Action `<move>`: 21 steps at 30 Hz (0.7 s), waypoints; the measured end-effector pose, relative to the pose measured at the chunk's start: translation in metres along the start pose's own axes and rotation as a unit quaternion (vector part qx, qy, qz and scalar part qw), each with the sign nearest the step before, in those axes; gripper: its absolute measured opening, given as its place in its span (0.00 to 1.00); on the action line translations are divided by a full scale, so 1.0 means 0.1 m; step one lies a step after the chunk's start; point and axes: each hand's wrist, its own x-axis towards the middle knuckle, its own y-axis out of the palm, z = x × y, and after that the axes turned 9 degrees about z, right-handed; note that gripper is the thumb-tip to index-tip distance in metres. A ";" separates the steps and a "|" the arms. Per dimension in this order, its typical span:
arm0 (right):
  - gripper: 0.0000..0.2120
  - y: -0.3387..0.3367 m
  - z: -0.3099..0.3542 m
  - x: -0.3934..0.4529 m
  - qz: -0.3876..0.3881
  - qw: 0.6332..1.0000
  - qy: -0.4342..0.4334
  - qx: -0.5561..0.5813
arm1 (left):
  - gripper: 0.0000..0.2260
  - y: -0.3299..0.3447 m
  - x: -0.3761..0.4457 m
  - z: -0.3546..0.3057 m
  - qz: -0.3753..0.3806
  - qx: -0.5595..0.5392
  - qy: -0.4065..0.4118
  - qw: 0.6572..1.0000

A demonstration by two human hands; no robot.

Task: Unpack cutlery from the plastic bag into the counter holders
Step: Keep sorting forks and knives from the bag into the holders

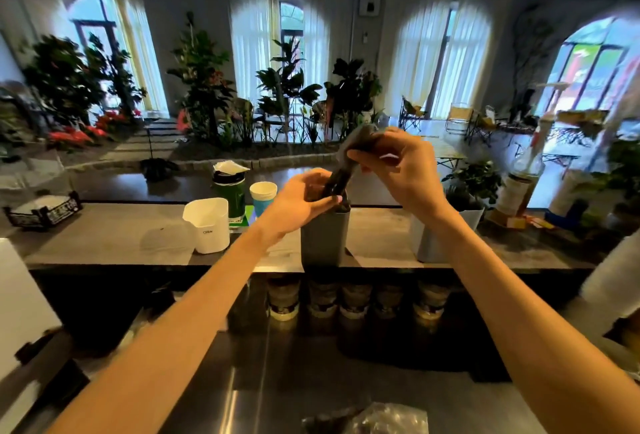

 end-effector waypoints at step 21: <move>0.09 0.35 -0.80 -0.27 0.129 0.968 0.175 -0.122 | 0.10 -0.23 0.13 0.47 -0.045 0.234 -0.015 0.971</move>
